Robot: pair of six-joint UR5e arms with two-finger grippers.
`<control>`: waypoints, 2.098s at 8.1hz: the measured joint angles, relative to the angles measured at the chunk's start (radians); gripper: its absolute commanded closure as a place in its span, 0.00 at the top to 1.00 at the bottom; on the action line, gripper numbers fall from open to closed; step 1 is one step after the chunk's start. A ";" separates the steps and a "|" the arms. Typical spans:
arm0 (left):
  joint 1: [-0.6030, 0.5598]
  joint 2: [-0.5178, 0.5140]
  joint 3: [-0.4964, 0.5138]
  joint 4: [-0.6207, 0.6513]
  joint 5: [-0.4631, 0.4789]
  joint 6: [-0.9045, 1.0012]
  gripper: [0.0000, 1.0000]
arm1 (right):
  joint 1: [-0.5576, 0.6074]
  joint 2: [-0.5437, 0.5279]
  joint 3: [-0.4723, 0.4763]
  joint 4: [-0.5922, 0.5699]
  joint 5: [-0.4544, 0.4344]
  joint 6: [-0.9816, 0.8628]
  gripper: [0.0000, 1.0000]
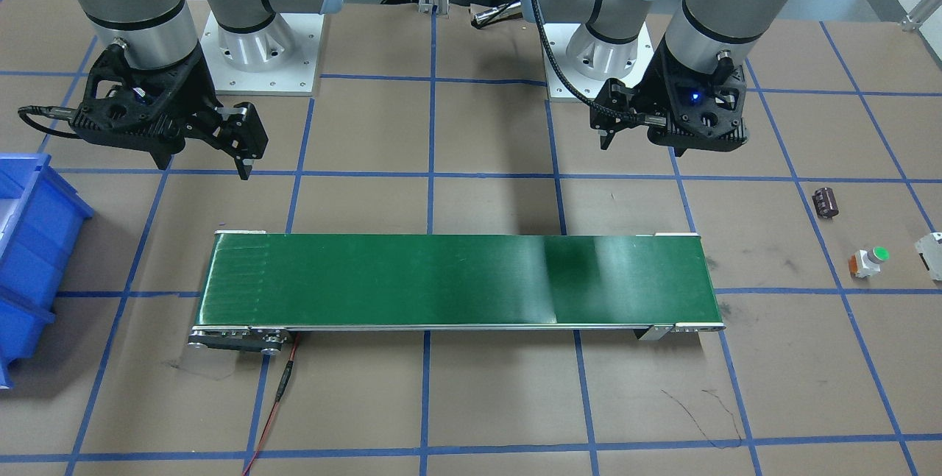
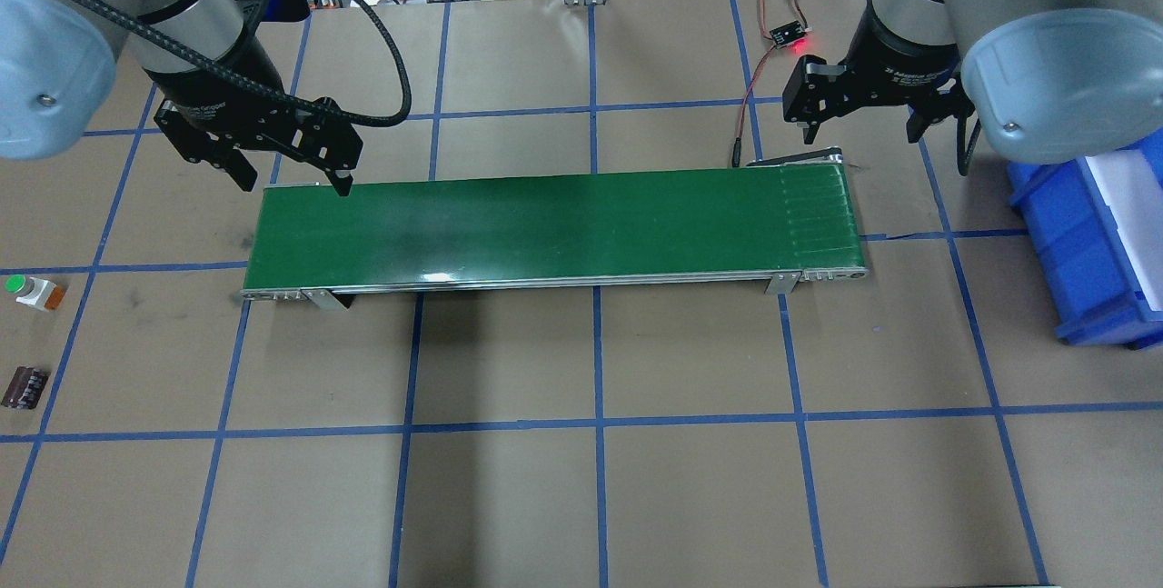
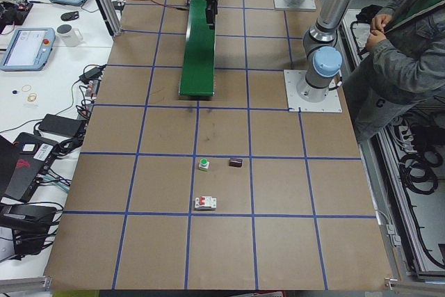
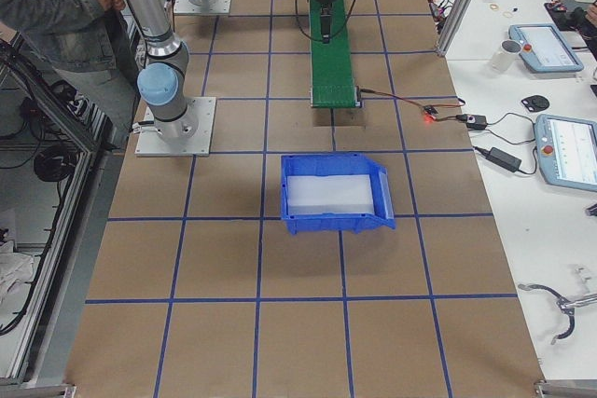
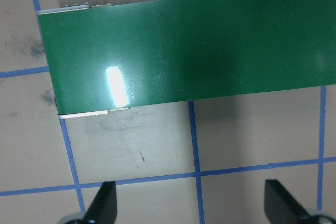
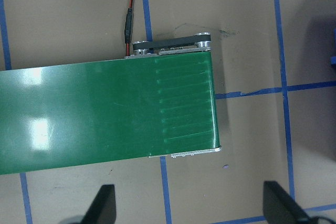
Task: Move capacitor from left to right
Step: 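Move the left gripper outward and down toward the brown capacitor, then lower the left gripper over the brown capacitor and close on it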
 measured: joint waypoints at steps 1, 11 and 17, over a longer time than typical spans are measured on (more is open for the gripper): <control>0.000 -0.002 0.000 0.001 0.000 0.000 1.00 | 0.000 0.000 0.000 0.000 0.000 0.000 1.00; 0.405 -0.009 -0.047 0.015 0.077 0.383 1.00 | 0.000 0.000 0.001 0.000 0.001 0.001 1.00; 0.698 -0.122 -0.260 0.368 0.227 0.869 1.00 | 0.000 -0.001 0.002 0.000 0.002 0.001 1.00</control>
